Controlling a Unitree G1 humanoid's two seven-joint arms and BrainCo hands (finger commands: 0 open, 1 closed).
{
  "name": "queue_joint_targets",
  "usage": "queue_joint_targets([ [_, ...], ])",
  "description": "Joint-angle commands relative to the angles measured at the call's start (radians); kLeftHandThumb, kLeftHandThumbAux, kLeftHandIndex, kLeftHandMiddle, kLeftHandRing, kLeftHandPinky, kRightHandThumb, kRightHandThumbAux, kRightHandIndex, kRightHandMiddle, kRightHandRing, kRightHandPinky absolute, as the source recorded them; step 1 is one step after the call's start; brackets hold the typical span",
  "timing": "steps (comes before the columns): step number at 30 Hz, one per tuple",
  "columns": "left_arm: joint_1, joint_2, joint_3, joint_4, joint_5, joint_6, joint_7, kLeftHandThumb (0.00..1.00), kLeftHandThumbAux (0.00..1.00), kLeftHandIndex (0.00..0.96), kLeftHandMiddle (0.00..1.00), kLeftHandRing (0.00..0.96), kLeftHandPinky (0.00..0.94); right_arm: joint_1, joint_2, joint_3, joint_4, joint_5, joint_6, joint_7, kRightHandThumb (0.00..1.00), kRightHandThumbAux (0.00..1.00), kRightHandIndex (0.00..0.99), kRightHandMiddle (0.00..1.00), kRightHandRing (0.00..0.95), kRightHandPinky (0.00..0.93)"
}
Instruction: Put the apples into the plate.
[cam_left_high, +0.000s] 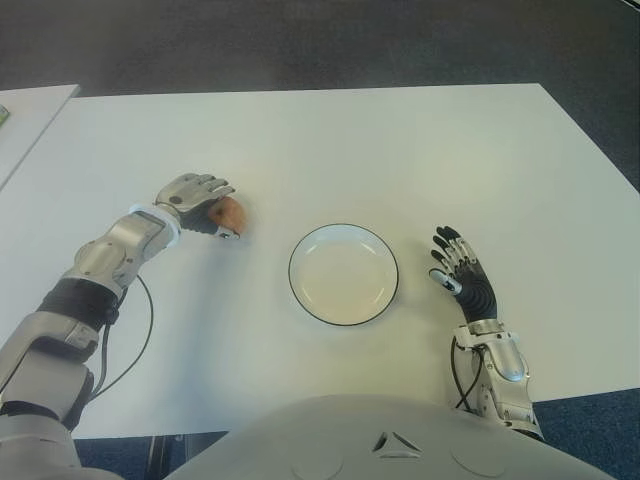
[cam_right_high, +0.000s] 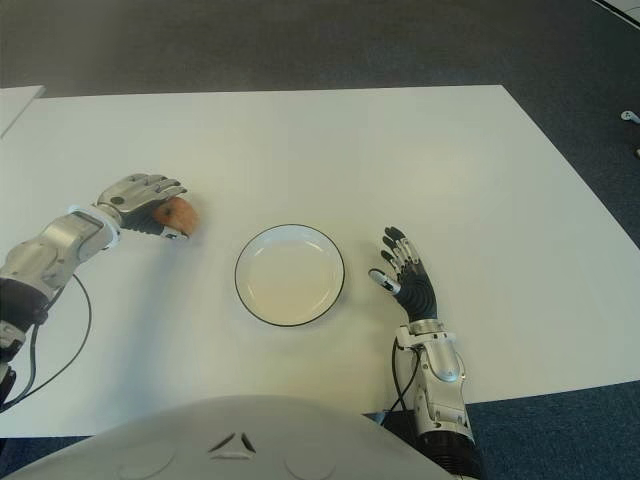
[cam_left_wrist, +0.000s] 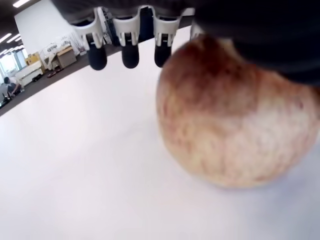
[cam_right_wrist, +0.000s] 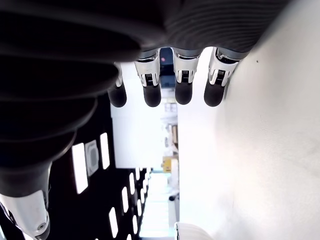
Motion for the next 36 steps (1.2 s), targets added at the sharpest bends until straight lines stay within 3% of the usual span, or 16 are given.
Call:
queue_joint_targets([
  [1, 0.036, 0.010, -0.008, 0.009, -0.011, 0.000, -0.004, 0.284, 0.256, 0.002, 0.002, 0.002, 0.076, 0.055, 0.010, 0.006, 0.055, -0.008, 0.065, -0.003, 0.143, 0.644, 0.053, 0.058, 0.028, 0.026],
  [30, 0.065, -0.020, -0.046, 0.026, -0.055, 0.031, -0.048, 0.308, 0.242, 0.000, 0.015, 0.014, 0.085, 0.051, 0.000, -0.003, 0.059, 0.008, 0.064, 0.016, 0.169, 0.639, 0.053, 0.046, 0.020, 0.033],
  [32, 0.065, -0.023, -0.049, 0.027, -0.056, 0.037, -0.051, 0.311, 0.240, 0.014, 0.041, 0.040, 0.116, 0.050, 0.002, -0.004, 0.059, 0.007, 0.061, 0.014, 0.174, 0.638, 0.057, 0.054, 0.025, 0.043],
  [36, 0.061, -0.027, -0.054, 0.035, -0.057, 0.039, -0.047, 0.337, 0.256, 0.128, 0.194, 0.188, 0.257, 0.046, 0.003, -0.006, 0.063, 0.006, 0.053, 0.014, 0.178, 0.633, 0.060, 0.061, 0.031, 0.050],
])
